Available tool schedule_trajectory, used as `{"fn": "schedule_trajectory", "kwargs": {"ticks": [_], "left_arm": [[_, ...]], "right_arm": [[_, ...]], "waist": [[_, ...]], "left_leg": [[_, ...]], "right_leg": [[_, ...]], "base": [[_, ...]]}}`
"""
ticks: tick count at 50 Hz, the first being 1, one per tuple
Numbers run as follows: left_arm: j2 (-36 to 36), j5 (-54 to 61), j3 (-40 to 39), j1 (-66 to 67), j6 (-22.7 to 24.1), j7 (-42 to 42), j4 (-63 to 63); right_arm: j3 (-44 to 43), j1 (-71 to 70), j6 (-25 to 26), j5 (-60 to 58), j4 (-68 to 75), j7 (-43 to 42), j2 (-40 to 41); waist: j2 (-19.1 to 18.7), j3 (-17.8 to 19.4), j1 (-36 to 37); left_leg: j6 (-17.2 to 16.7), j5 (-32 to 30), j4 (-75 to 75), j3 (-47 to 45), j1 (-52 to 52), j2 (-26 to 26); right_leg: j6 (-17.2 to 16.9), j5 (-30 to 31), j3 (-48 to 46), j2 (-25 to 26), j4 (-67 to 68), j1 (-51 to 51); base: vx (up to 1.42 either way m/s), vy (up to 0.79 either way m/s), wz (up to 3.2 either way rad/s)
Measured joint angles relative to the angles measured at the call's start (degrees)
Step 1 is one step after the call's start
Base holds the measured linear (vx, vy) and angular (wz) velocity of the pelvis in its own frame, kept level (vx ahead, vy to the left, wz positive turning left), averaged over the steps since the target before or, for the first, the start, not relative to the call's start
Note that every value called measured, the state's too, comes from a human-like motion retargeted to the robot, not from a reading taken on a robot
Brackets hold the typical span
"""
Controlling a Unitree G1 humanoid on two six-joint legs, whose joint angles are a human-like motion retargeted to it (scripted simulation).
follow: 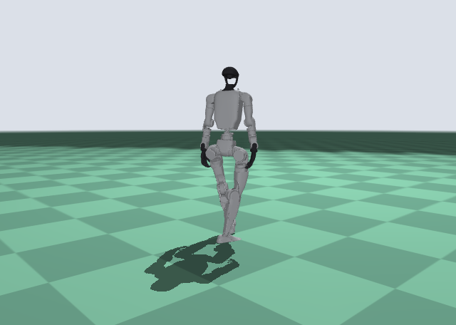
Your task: In place motions
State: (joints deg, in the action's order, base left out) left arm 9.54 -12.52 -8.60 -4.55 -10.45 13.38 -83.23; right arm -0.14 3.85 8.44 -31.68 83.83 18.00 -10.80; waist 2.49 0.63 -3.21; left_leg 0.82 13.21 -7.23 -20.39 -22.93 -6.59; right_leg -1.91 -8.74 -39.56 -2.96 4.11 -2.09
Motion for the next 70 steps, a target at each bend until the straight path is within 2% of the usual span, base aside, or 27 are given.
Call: {"fn": "schedule_trajectory", "kwargs": {"ticks": [2,3,7,8,10,13,15,17,18,22,25,28,31,33,35,37,38,42,45,49,52,55,57,61,62,65,70], "left_arm": [[0.6,-0.1,-1.3,0.1,-0.2,-2.0,-1.0],[0.8,-0.2,-1.7,0.3,-0.1,-3.3,-1.3],[1.1,-1.3,-2.6,2.4,1.1,-6.7,-1.7],[0.9,-2.1,-3.1,3.5,1.4,-7.2,-1.7],[0.2,-3.0,-4.3,5.6,1.8,-7.6,-2.0],[-2.4,-1.3,-6.6,8.1,1.5,-8.1,-3.6],[-4.8,1.7,-9.0,8.7,1.4,-8.5,-6.1],[-6.5,5.0,-11.7,8.8,1.4,-8.3,-8.2],[-7.5,6.9,-13.8,8.9,1.3,-7.6,-9.1],[-9.2,10.5,-18.3,9.1,1.5,-5.5,-9.7],[-9.4,11.1,-19.3,9.5,2.2,-5.4,-8.1],[-8.7,10.3,-18.7,9.3,2.0,-6.0,-7.0],[-7.9,9.7,-16.1,8.3,1.7,-6.5,-6.0],[-7.6,9.2,-14.2,7.4,1.6,-6.7,-5.6],[-7.4,8.6,-12.4,6.3,1.6,-6.4,-5.0],[-6.7,7.4,-10.1,5.1,1.6,-5.6,-3.7],[-6.2,6.8,-8.6,4.2,1.7,-5.2,-2.8],[-4.0,4.3,-3.2,0.4,1.9,-3.7,0.9],[-2.2,1.7,0.7,-2.5,2.5,-2.3,4.4],[-2.2,-0.6,3.8,-3.4,3.3,-2.0,7.0],[-3.0,-0.6,5.3,-3.6,3.3,-1.9,6.6],[-4.8,-2.0,5.9,-3.0,2.9,-0.9,3.3],[-6.0,-2.9,6.0,-2.5,2.4,-2.6,0.7],[-6.0,-2.3,6.3,0.1,2.8,-4.8,-4.6],[-5.9,-3.5,5.6,0.9,2.6,-4.5,-5.6],[-5.6,-8.3,3.4,2.5,1.1,-4.5,-8.0],[-4.8,-8.0,2.3,4.1,0.8,-3.0,-8.7]], "right_arm": [[0.3,-0.1,0.5,-0.3,0.0,-0.6,-0.2],[0.3,-0.1,0.9,-0.7,0.0,-1.0,-0.1],[0.9,-0.5,2.5,-1.1,-0.3,-2.8,0.6],[0.8,-0.8,2.8,-1.0,-0.5,-3.3,1.0],[0.3,-1.3,3.1,-0.5,-1.2,-3.8,1.9],[-0.8,-2.1,2.4,1.2,-3.4,-3.4,2.8],[-1.9,-2.6,1.9,3.2,-5.7,-2.8,3.4],[-1.7,-3.2,1.4,5.4,-7.7,-2.8,4.0],[-1.6,-3.9,1.1,7.0,-8.6,-2.8,4.6],[-1.5,-5.9,1.0,11.6,-10.5,-3.3,6.6],[-1.1,-6.6,0.0,14.0,-11.7,-2.0,7.6],[-0.4,-6.3,-0.7,12.4,-13.0,0.5,7.4],[-0.2,-5.7,-1.5,7.1,-13.9,0.9,6.0],[0.3,-5.0,-1.4,3.9,-13.6,-0.1,4.8],[0.8,-4.3,-0.8,1.9,-12.9,-1.9,3.9],[0.4,-3.8,-0.2,2.3,-11.5,-3.0,3.6],[-0.1,-3.6,0.1,3.2,-10.7,-3.1,3.6],[-3.0,-3.1,0.9,8.2,-8.1,-2.5,4.3],[-4.9,-2.4,1.1,12.6,-5.3,-1.9,4.8],[-5.2,-0.6,1.9,12.9,-2.1,-1.7,4.7],[-5.2,-0.1,2.3,10.4,-0.1,-1.7,4.7],[-4.6,0.9,2.8,7.3,0.6,-0.9,5.1],[-4.8,0.8,2.9,5.4,-0.5,-0.4,5.4],[-2.5,0.0,2.7,0.3,-3.8,-2.9,5.6],[-1.6,-0.1,2.7,-0.6,-4.3,-3.9,5.4],[-0.9,-1.1,2.2,-0.4,-5.2,-6.5,5.3],[-3.5,-1.9,1.4,5.6,-5.8,-4.9,6.1]], "waist": [[-0.1,-0.6,-1.4],[0.3,-1.1,-2.1],[2.8,-3.0,-2.7],[3.5,-3.6,-2.4],[3.9,-4.3,-1.0],[5.4,-5.5,0.7],[5.4,-6.5,0.6],[4.8,-6.5,0.7],[4.5,-6.5,0.5],[3.7,-7.0,-3.5],[5.1,-6.8,-1.3],[6.9,-6.2,3.7],[5.2,-5.5,6.0],[1.2,-6.0,4.3],[-3.3,-6.5,1.7],[-5.4,-6.6,-2.1],[-6.4,-6.6,-4.6],[-9.2,-4.9,-9.7],[-8.6,-3.6,-12.9],[-4.3,-2.3,-13.7],[-1.7,-0.2,-11.1],[0.3,-1.6,-5.7],[0.1,-1.2,-3.3],[-2.3,-1.2,-12.9],[-2.7,-2.0,-14.0],[-1.7,-3.8,-5.2],[-0.3,-3.4,-3.8]], "left_leg": [[-1.1,-1.3,-1.6,-12.5,-0.1,4.7],[-0.3,-2.6,-2.7,-17.6,0.0,6.6],[2.9,-5.6,-5.3,-27.9,1.9,10.7],[4.3,-7.0,-4.8,-28.9,3.1,11.0],[2.7,-10.8,-2.4,-27.3,5.1,10.7],[4.0,-16.4,2.0,-34.3,7.0,8.7],[7.2,-18.1,4.8,-28.8,5.3,5.8],[8.3,-17.0,6.3,-24.8,4.7,3.9],[7.5,-17.1,6.4,-26.5,5.4,4.0],[6.9,-13.4,3.8,-19.5,4.5,1.5],[5.8,-11.3,3.2,-19.6,5.4,0.0],[4.4,-10.1,2.9,-21.0,6.3,0.2],[4.2,-8.0,3.2,-19.9,8.1,0.6],[3.9,-7.3,3.0,-17.8,8.7,3.5],[3.8,-6.9,2.5,-14.4,8.7,6.8],[4.7,-8.0,3.8,-11.1,8.3,6.6],[5.4,-8.9,4.5,-9.3,8.0,6.3],[6.7,-10.1,4.4,-3.9,6.2,6.6],[7.1,-10.9,4.0,-0.2,5.7,4.7],[7.6,-10.7,4.3,2.9,9.4,-1.3],[7.6,-10.1,5.0,4.4,14.0,-4.2],[6.9,-9.6,4.5,4.2,15.0,-5.9],[6.5,-9.6,4.1,4.8,15.7,-5.2],[6.6,-10.0,2.6,16.3,16.7,-5.8],[6.5,-10.0,2.5,17.3,16.4,-5.7],[6.0,-8.8,3.3,8.7,16.1,-4.2],[5.4,-7.4,1.0,11.3,16.7,-5.4]], "right_leg": [[-0.8,-0.8,-5.7,0.3,-0.5,-0.9],[-1.3,-1.1,-8.1,0.2,-0.7,-1.1],[-2.7,-2.1,-14.2,-1.3,-1.0,-2.1],[-3.2,-2.3,-15.6,-1.9,-0.8,-2.4],[-3.8,-3.0,-17.6,-1.9,-0.4,-3.2],[-4.9,-3.2,-20.3,-4.0,0.2,-4.1],[-5.7,-3.2,-22.0,-4.9,0.7,-4.2],[-6.2,-3.2,-22.9,-4.6,0.9,-4.8],[-6.5,-3.2,-23.7,-4.2,0.8,-5.3],[-7.8,-3.0,-30.2,-3.0,-0.3,-7.2],[-8.6,-2.8,-31.5,-3.5,-1.1,-8.8],[-8.6,-2.0,-28.9,-5.7,-0.5,-9.9],[-6.0,2.2,-26.5,-6.6,3.1,-11.7],[-0.8,6.7,-23.2,-6.8,9.4,-11.2],[5.0,9.1,-13.3,-8.7,21.2,-6.5],[2.0,7.4,2.0,-7.6,31.5,2.5],[-0.1,6.6,9.9,-4.2,34.3,6.9],[-0.2,4.6,17.2,1.8,33.5,14.5],[-0.7,3.0,22.6,3.4,24.4,18.9],[-1.8,3.2,33.7,4.0,8.0,18.2],[-0.1,11.8,31.6,2.6,1.5,13.6],[2.3,7.3,19.5,1.3,0.4,10.1],[1.7,6.5,20.5,1.2,0.9,9.3],[2.3,5.7,9.9,1.2,0.7,7.6],[2.3,5.4,9.1,1.1,0.9,7.8],[0.6,3.3,16.6,0.4,2.4,7.5],[1.0,3.0,15.8,-0.6,2.6,6.3]], "base": [[-0.41,-0.34,3.71],[-0.40,-0.28,3.14],[-0.24,-0.19,2.28],[-0.17,-0.14,1.82],[-0.14,-0.05,1.17],[-0.13,0.09,0.81],[-0.11,0.13,1.04],[-0.13,0.19,0.62],[-0.16,0.21,0.92],[-0.12,0.22,1.25],[-0.05,0.23,0.22],[0.01,0.27,-0.57],[0.05,0.29,0.11],[0.05,0.32,1.06],[0.06,0.22,1.41],[0.00,0.20,1.92],[-0.07,0.21,2.33],[-0.16,0.14,1.83],[-0.10,0.10,1.96],[0.09,0.07,1.62],[0.19,-0.03,0.59],[0.21,0.00,0.35],[0.07,-0.05,0.70],[0.16,-0.08,2.40],[0.19,-0.04,0.36],[0.07,-0.04,-1.41],[0.03,-0.01,0.25]]}}
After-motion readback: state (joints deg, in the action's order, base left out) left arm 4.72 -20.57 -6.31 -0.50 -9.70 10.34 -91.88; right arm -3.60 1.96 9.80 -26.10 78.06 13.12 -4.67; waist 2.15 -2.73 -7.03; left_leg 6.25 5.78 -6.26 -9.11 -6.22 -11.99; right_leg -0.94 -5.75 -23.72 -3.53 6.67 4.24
